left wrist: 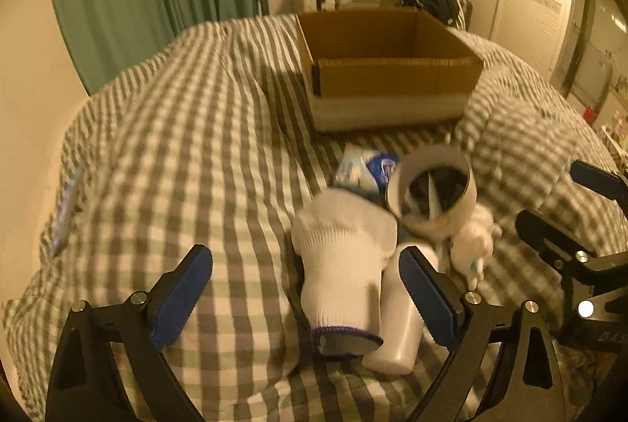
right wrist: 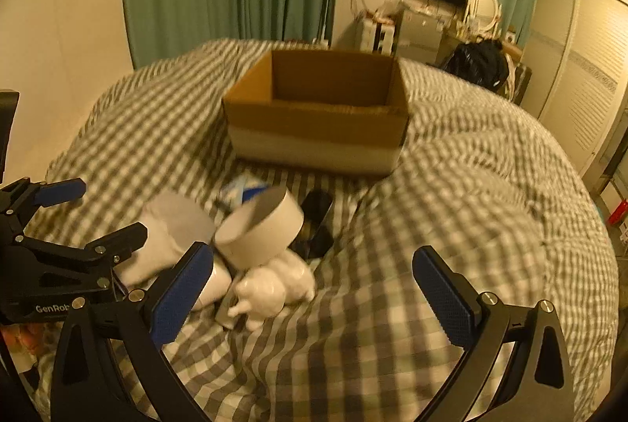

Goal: Organize objects
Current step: 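Grasp the white sock with the left tool while the right tool grasps the white figurine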

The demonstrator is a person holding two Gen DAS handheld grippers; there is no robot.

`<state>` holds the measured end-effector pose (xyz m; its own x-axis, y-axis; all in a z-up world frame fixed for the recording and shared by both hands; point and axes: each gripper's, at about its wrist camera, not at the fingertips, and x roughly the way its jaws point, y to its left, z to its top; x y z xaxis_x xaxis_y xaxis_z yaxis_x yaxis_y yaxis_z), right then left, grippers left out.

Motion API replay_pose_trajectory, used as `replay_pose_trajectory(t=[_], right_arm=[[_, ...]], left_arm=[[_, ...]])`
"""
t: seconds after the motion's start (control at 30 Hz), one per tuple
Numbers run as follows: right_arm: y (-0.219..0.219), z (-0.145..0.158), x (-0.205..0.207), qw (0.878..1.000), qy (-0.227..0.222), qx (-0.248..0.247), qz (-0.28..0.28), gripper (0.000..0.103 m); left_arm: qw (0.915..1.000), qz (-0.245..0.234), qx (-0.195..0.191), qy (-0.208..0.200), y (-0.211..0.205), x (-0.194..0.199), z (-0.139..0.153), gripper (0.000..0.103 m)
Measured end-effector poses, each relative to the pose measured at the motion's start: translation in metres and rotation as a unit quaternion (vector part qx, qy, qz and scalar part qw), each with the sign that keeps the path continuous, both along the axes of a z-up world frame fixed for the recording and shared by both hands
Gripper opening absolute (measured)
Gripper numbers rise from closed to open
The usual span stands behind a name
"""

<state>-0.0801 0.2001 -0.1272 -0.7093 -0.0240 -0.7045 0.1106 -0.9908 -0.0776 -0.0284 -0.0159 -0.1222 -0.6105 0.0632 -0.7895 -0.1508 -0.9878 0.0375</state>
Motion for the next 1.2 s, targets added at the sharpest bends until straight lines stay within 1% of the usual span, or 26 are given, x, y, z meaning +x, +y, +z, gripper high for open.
replay_pose_trajectory(t=[0.03, 0.1, 0.13, 0.2, 0.27, 0.3, 0.37, 0.4, 0.43, 0.47, 0.5, 0.53, 0.57, 0.6, 0.67, 0.8, 0.97, 1.2], right_arm=[[-0.002, -0.006, -0.002, 1.0, -0.008, 0.003, 0.003, 0.102], [-0.005, -0.017, -0.007, 1.0, -0.022, 0.007, 0.01, 0.095], [-0.006, -0.022, -0.009, 0.999, -0.03, 0.007, 0.014, 0.093], [-0.006, -0.032, -0.015, 0.999, -0.049, 0.005, 0.021, 0.087], [-0.006, -0.038, -0.019, 0.997, -0.067, -0.002, 0.027, 0.082], [-0.006, -0.039, -0.021, 0.997, -0.074, -0.005, 0.03, 0.08], [-0.007, -0.044, -0.028, 0.995, -0.088, -0.011, 0.035, 0.079], [-0.008, -0.046, -0.029, 0.995, -0.093, -0.011, 0.037, 0.079], [-0.01, -0.048, -0.032, 0.994, -0.099, -0.011, 0.04, 0.079], [-0.012, -0.051, -0.035, 0.993, -0.106, -0.007, 0.045, 0.077], [-0.015, -0.053, -0.036, 0.993, -0.111, -0.005, 0.049, 0.076], [-0.017, -0.056, -0.038, 0.991, -0.119, -0.003, 0.055, 0.076], [-0.019, -0.061, -0.042, 0.99, -0.129, 0.0, 0.059, 0.073], [-0.021, -0.064, -0.044, 0.989, -0.137, 0.004, 0.061, 0.069], [-0.021, -0.068, -0.047, 0.988, -0.144, 0.011, 0.057, 0.061], [-0.016, -0.062, -0.041, 0.989, -0.134, -0.007, 0.057, 0.06], [-0.013, -0.044, -0.027, 0.993, -0.106, -0.006, 0.052, 0.06], [-0.017, -0.012, -0.016, 0.996, -0.064, 0.002, 0.055, 0.059]], left_arm=[[1.0, -0.003, 0.003, -0.009, -0.001, -0.001, -0.005, 0.095], [0.9998, -0.007, 0.004, -0.019, 0.0, -0.003, -0.01, 0.094], [0.9997, -0.01, 0.002, -0.021, 0.001, -0.004, -0.012, 0.094], [0.9993, -0.021, -0.01, -0.028, 0.003, -0.004, -0.017, 0.094], [0.9982, -0.03, -0.034, -0.039, 0.008, -0.004, -0.024, 0.094], [0.9979, -0.032, -0.042, -0.036, 0.01, -0.004, -0.027, 0.094], [0.9975, -0.035, -0.051, -0.034, 0.012, -0.003, -0.029, 0.093], [0.9977, -0.035, -0.048, -0.033, 0.012, -0.002, -0.029, 0.092], [0.9977, -0.037, -0.045, -0.034, 0.01, -0.002, -0.028, 0.085], [0.9976, -0.043, -0.038, -0.039, 0.009, -0.002, -0.028, 0.069], [0.9973, -0.051, -0.028, -0.045, 0.009, -0.003, -0.029, 0.06], [0.9969, -0.056, -0.02, -0.051, 0.009, -0.003, -0.03, 0.045], [0.9961, -0.065, -0.007, -0.06, 0.009, -0.004, -0.032, 0.036], [0.9959, -0.066, -0.002, -0.061, 0.009, -0.003, -0.032, 0.035], [0.9963, -0.063, 0.01, -0.058, 0.007, -0.002, -0.028, 0.032], [0.9967, -0.058, 0.027, -0.051, 0.002, -0.001, -0.02, 0.028], [0.9971, -0.059, 0.03, -0.037, 0.004, 0.004, -0.008, 0.026], [0.998, -0.051, 0.033, 0.018, -0.003, 0.016, 0.029, 0.025]])
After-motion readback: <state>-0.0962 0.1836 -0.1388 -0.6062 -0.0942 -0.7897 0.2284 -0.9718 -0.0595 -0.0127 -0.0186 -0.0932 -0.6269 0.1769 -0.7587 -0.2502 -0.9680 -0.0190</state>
